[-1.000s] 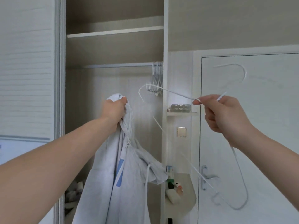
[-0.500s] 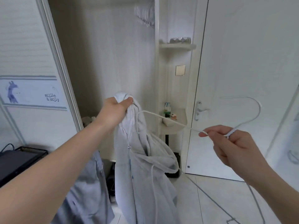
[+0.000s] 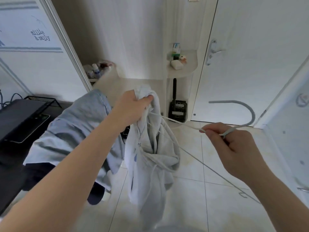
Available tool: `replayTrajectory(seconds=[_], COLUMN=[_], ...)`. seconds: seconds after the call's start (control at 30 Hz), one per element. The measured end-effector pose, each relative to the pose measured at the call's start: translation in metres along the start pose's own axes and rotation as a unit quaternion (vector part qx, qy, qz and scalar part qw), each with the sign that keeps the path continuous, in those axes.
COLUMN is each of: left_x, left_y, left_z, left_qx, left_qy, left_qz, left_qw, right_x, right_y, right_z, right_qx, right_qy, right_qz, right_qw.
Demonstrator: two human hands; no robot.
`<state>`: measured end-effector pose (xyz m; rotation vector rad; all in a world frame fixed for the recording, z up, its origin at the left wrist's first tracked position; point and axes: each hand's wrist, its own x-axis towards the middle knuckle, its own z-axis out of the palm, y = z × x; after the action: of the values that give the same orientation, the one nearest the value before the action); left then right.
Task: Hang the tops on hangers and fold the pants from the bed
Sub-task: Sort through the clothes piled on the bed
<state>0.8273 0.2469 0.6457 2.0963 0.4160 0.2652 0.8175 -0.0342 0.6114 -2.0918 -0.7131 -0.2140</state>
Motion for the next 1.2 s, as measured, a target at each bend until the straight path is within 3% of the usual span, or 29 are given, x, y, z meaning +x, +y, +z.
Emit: replayTrajectory(seconds=[0.13, 0.37, 0.63, 0.73, 0.8, 0.87, 0.97, 1.07, 1.2], left_x=[-0.024, -0.052, -0.068, -0.068, -0.067, -0.065, -0.056, -0.053, -0.05], left_y=[0.0, 0.008, -0.003, -0.006, -0.009, -0.009, -0.013, -0.024, -0.036], left_z=[0.001, 0.007, 0.022, 0.015, 0.009, 0.003, -0.001, 0.009, 0.009], left_qx=[-0.047, -0.12, -0.039, 0.126, 0.29, 0.337, 0.302, 0.34, 0.201], left_qy=[-0.052, -0.134, -0.269, -0.191, -0.062, -0.044, -0.167, -0.172, -0.165], left_qz=[-0.006, -0.01, -0.041, 0.11, 0.264, 0.338, 0.281, 0.288, 0.248], left_qw=[0.998, 0.984, 0.962, 0.967, 0.918, 0.878, 0.896, 0.878, 0.933], right_x=[-0.007, 0.0, -0.004, 0.002, 0.01, 0.016, 0.023, 0.027, 0.026], right_y=[0.007, 0.013, -0.001, 0.005, 0.01, 0.016, 0.019, 0.022, 0.04], right_z=[0.03, 0.101, 0.106, 0.095, 0.085, 0.075, 0.064, 0.057, 0.038], right_qx=[-0.04, 0.12, 0.327, 0.359, 0.363, 0.379, 0.391, 0.354, 0.28], right_qy=[-0.03, -0.107, -0.07, -0.074, -0.085, -0.102, -0.107, -0.116, -0.136], right_qz=[0.005, 0.146, 0.092, 0.083, 0.084, 0.078, 0.075, 0.065, 0.06], right_qw=[0.999, 0.976, 0.938, 0.927, 0.924, 0.916, 0.911, 0.926, 0.949])
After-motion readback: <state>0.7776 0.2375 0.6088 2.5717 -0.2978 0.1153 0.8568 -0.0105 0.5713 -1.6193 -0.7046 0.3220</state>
